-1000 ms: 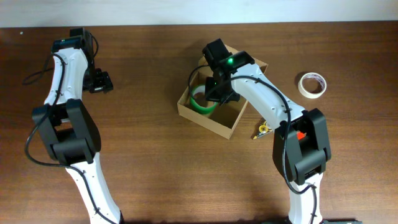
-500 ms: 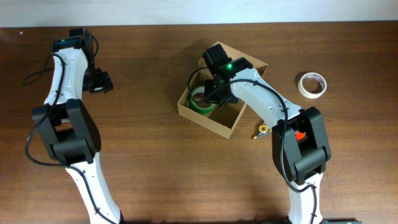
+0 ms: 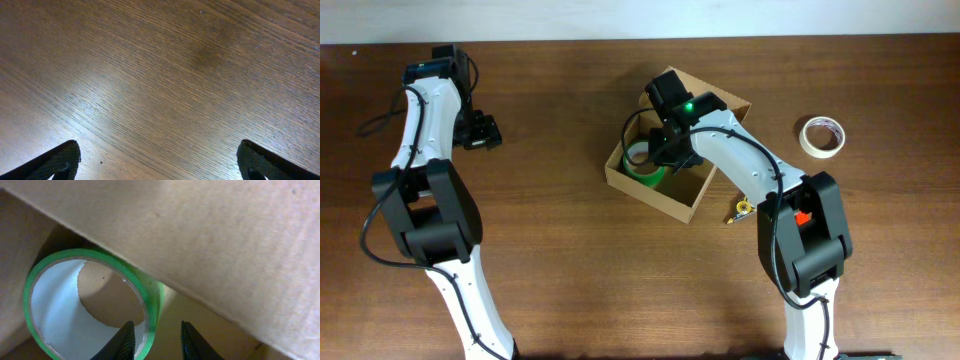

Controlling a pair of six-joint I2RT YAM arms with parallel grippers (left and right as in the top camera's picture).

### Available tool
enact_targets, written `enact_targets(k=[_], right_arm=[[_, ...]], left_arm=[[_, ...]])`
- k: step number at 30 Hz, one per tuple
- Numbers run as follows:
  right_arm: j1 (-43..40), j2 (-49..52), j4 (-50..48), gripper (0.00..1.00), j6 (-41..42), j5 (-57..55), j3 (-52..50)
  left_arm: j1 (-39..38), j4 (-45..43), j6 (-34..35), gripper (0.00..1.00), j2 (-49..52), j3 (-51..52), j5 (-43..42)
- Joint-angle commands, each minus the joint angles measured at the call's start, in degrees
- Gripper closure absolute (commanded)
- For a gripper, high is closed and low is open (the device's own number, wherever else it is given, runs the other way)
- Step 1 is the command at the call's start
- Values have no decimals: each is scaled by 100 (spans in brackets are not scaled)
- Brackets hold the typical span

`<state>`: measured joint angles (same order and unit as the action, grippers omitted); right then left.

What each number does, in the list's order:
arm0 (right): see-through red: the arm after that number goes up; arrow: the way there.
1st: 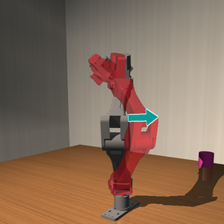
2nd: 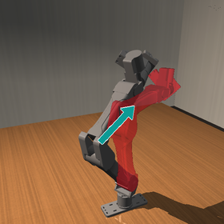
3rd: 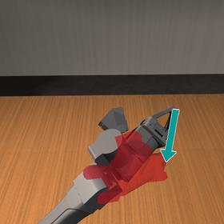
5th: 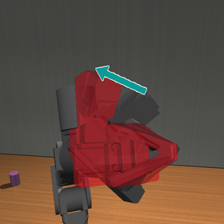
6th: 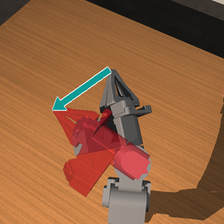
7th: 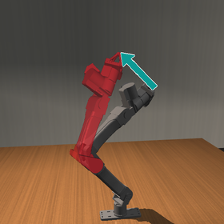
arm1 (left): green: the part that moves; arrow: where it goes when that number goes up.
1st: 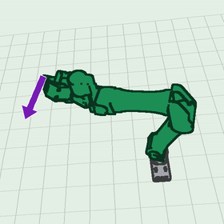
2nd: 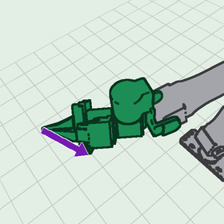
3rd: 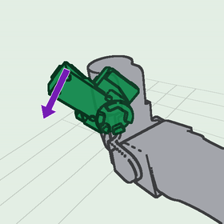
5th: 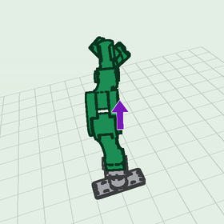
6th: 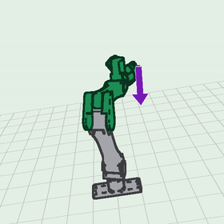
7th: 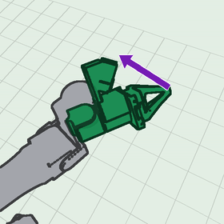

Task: Pack container
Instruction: 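Lower the green tape into the box and open the right gripper, then move the right gripper to the beige masking tape roll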

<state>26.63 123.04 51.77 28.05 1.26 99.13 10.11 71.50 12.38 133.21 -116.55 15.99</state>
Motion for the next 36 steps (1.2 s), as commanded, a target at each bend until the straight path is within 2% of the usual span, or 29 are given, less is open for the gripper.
enact_targets(k=[1, 11, 15, 19, 25, 31, 36], right_arm=[[48, -262, -17, 69, -407, -387, 79], [74, -1506, 1134, 67, -813, -1554, 1204], [52, -2144, 1904, 60, -811, -2339, 1521], [-245, -2769, 2369, 56, -811, -2356, 1521], [-1626, -3139, 2933, 48, -815, -2319, 1497], [-3445, -2791, 2052, 47, -1073, -1005, 938], [-4238, -1963, 1764, 48, -1071, -518, 723]], left_arm=[[13, 2, -50, 0, -68, 17, -39], [13, 2, -50, 0, -68, 17, -37], [13, 2, -50, 0, -68, 20, -39], [13, 2, -50, 0, -68, 17, -39], [13, 2, -50, 0, -68, 20, -37], [13, 2, -50, 0, -68, 17, -37], [13, 2, -48, 0, -68, 17, -37]])
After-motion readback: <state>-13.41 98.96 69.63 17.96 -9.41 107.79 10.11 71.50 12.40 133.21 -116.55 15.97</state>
